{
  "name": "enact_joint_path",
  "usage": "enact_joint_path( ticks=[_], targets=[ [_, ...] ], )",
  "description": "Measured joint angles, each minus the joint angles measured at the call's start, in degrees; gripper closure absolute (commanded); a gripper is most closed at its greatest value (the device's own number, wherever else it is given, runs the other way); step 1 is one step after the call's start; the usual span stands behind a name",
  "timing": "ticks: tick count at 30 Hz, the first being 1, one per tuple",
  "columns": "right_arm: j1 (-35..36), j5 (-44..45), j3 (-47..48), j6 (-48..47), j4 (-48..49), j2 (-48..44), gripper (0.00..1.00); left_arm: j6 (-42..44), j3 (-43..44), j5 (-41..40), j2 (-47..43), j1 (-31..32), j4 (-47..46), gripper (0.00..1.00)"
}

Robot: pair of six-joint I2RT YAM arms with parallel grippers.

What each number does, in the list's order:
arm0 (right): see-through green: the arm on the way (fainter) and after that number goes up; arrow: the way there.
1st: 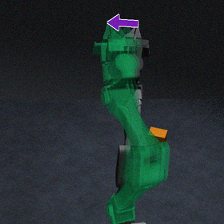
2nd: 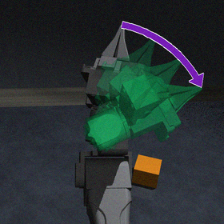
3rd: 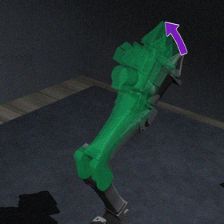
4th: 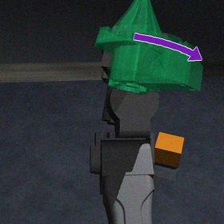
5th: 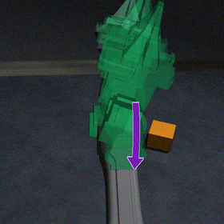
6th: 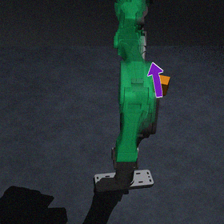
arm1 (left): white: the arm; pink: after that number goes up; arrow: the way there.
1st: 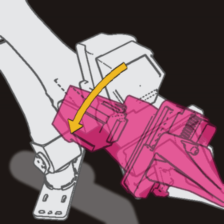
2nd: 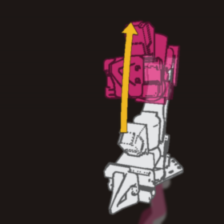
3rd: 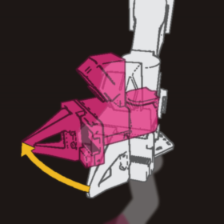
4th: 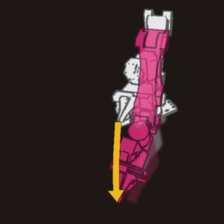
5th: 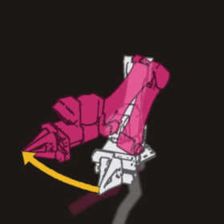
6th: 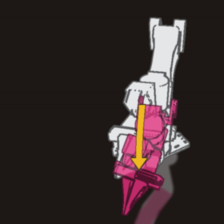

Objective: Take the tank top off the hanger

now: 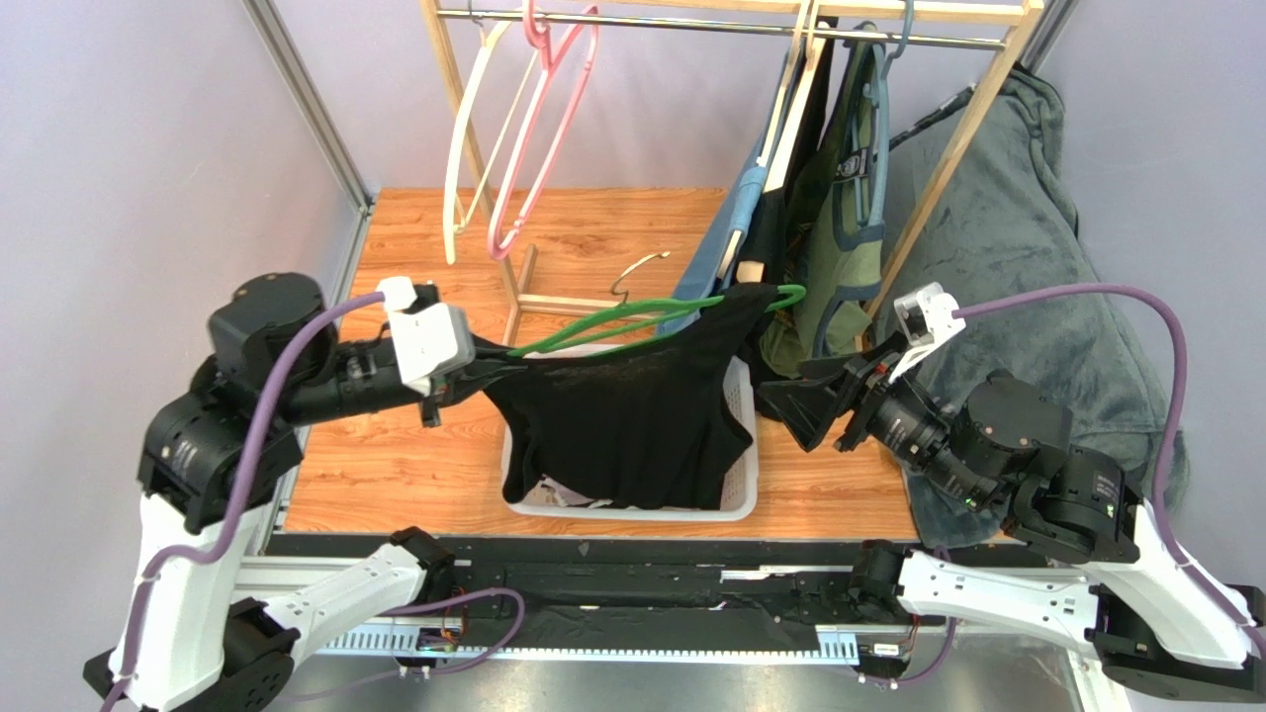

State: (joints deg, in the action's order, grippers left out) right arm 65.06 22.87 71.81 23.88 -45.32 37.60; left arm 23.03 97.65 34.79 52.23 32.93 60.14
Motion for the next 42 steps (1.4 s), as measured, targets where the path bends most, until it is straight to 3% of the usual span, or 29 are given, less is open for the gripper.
enact_joint_path(
  ticks=[8, 15, 31, 42],
  targets=[
    [0.0, -8.1, 2.0, -7.2, 5.9, 2.6, 0.27, 0.1, -4.3, -0.2, -0.5, 0.0, -0.7, 1.0],
    [0.0, -9.4, 6.3, -10.3, 6.8, 5.6, 0.29, 0.0, -4.3, 0.9, -1.1, 0.0, -0.7, 1.0],
    [0.0, -3.3, -13.3, -9.3, 22.0, -1.8, 0.29, -1.4, -0.3, 3.4, -0.7, 0.0, 0.2, 1.0],
    [0.0, -5.5, -12.9, -8.0, 31.4, 0.8, 0.47, -2.1, -0.3, 4.0, -0.6, 0.0, 0.7, 1.0]
  ],
)
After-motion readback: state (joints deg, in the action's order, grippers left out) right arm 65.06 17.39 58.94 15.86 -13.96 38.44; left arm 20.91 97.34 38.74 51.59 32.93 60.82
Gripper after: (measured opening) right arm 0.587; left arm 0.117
